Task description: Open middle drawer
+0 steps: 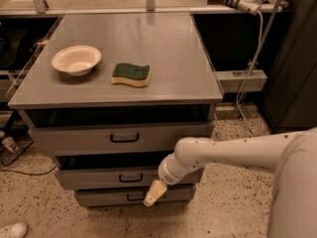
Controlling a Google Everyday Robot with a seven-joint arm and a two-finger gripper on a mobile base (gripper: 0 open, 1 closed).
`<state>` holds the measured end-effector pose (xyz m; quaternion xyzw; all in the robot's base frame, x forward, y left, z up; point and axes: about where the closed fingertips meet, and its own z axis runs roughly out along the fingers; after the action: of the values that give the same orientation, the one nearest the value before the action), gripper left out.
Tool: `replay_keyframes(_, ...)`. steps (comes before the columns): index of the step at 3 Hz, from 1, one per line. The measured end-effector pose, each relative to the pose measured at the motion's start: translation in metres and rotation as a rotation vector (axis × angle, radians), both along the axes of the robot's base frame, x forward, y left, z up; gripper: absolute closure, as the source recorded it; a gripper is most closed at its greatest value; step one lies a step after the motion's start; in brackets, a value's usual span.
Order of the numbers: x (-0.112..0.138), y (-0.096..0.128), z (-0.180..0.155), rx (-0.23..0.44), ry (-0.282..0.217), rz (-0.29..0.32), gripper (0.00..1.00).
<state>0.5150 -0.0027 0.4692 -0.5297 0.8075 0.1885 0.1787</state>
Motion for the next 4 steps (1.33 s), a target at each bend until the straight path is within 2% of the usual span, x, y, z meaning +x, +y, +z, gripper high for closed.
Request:
replay_keyframes(1, 0.013, 0.018, -0.012, -0.008, 0.001, 0.041, 0.00)
replay_keyframes(2, 0.013, 0.030, -0.032, -0.045, 0.017, 0.083, 0.00)
replay_keyframes(4, 0.007, 0.029, -0.041, -0.071, 0.042, 0.096, 0.00)
